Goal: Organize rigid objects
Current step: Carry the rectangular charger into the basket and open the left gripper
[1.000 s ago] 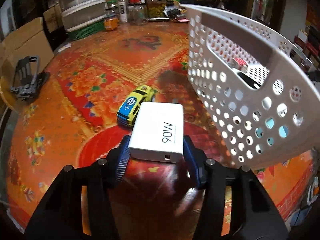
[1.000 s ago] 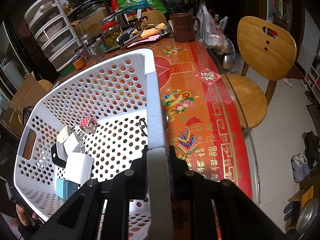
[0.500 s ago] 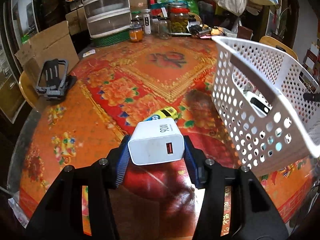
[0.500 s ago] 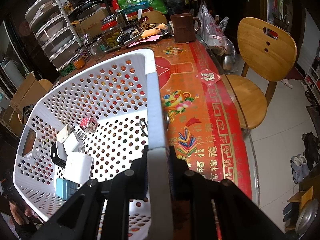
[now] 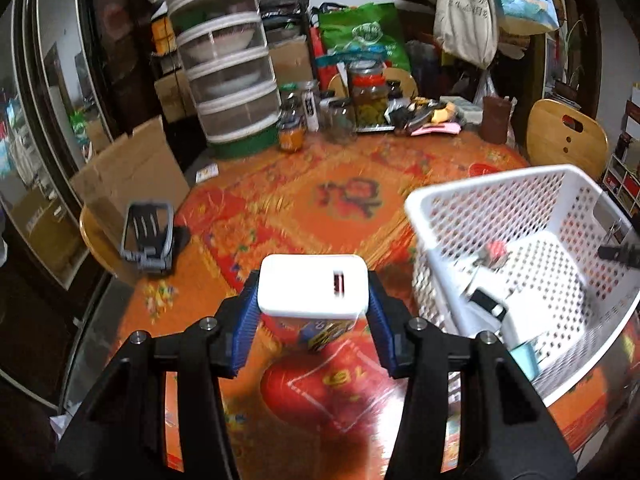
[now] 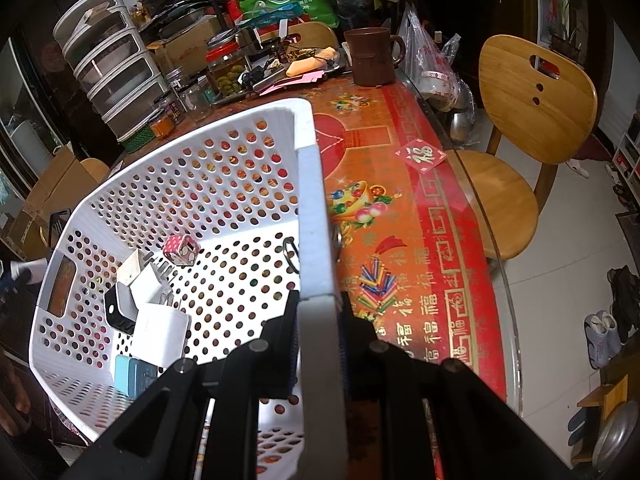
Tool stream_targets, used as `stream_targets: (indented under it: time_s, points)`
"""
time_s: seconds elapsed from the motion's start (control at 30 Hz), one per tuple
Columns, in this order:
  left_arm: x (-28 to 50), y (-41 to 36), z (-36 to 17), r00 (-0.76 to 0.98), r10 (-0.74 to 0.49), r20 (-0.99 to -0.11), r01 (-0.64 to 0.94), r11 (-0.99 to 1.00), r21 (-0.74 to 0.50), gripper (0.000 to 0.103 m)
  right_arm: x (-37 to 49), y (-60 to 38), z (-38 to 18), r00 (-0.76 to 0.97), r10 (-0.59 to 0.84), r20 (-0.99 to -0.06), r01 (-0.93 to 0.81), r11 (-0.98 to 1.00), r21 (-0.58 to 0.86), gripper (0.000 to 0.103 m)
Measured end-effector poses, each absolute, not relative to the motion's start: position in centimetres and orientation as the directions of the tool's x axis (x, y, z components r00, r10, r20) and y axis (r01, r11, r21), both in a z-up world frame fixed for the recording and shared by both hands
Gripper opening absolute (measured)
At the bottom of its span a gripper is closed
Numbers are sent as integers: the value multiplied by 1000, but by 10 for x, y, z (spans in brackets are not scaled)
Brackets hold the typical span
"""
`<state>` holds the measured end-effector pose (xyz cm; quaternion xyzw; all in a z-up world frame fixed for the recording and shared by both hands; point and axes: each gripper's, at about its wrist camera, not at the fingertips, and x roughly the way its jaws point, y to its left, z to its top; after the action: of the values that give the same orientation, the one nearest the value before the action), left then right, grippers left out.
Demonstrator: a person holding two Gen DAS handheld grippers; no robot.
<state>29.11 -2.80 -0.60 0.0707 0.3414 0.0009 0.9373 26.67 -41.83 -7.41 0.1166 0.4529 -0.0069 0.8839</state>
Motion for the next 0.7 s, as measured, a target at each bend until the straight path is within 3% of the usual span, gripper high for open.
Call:
stream_targets:
  time_s: [0.7]
  points:
    - [311,-158,34,788,-23,-615,186,961,202,47,267,-418,-75,589,100,-802,114,972,205,16]
